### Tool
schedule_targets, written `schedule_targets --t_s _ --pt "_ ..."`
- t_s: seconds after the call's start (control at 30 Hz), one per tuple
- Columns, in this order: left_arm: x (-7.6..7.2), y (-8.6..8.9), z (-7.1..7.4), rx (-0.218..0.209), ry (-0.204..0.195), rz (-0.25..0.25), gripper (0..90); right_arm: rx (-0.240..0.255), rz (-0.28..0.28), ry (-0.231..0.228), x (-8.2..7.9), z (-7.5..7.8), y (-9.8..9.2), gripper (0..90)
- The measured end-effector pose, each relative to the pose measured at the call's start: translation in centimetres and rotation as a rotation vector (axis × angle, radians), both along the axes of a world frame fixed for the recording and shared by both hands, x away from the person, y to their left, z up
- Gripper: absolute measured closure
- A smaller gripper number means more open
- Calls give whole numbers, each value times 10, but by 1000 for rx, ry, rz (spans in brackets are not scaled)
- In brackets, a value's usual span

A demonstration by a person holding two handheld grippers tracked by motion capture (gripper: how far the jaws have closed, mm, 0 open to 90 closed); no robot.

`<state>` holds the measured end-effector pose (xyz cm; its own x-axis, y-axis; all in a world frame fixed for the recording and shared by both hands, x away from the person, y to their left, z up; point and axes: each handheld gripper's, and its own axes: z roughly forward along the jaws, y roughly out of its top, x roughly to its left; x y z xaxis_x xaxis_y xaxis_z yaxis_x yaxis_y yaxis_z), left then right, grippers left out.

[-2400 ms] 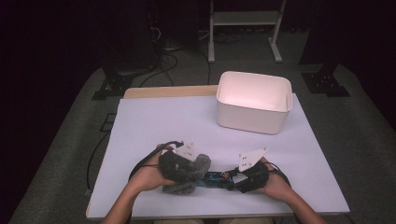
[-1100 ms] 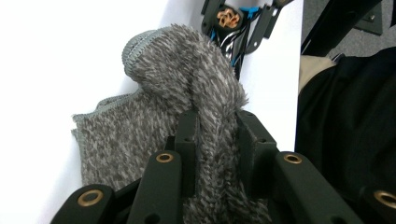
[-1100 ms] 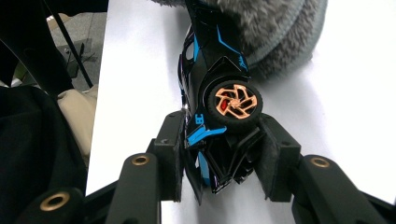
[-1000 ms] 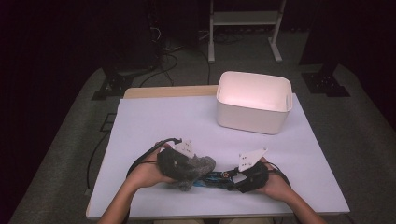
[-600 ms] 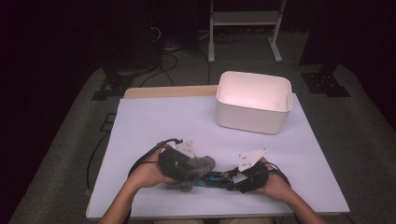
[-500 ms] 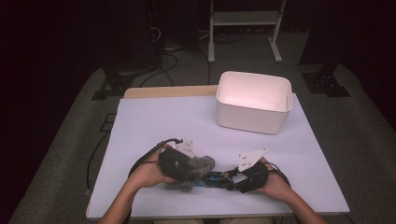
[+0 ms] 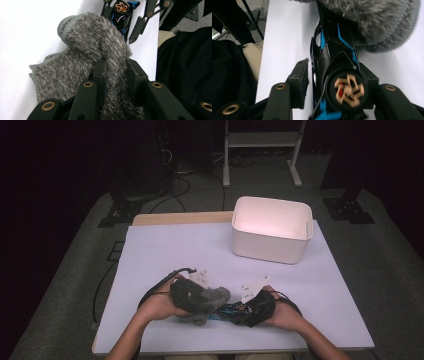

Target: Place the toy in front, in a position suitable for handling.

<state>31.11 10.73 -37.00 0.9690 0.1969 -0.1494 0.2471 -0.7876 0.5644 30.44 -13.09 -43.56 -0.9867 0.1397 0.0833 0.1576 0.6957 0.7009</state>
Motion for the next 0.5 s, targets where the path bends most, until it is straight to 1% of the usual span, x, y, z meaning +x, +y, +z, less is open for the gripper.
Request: schedule_targets --t_s 0.07,0.13,0.23,0.37,0.43,0.5 --pt "0 0 0 -5 4 2 720 -6 8 -4 1 -1 3 521" --pt "1 2 -1 -17 9 5 720 -24 22 -7 2 -3 8 533" --pt "3 4 -2 -35 19 18 721 -29 40 -22 2 -3 9 547" --pt "5 5 -1 -43 31 33 723 -21 62 -4 5 -3 8 557" --pt "7 5 1 -34 24 36 723 -15 76 4 9 -3 7 558" --pt "8 4 1 -34 21 41 723 -16 88 0 14 -2 8 558"
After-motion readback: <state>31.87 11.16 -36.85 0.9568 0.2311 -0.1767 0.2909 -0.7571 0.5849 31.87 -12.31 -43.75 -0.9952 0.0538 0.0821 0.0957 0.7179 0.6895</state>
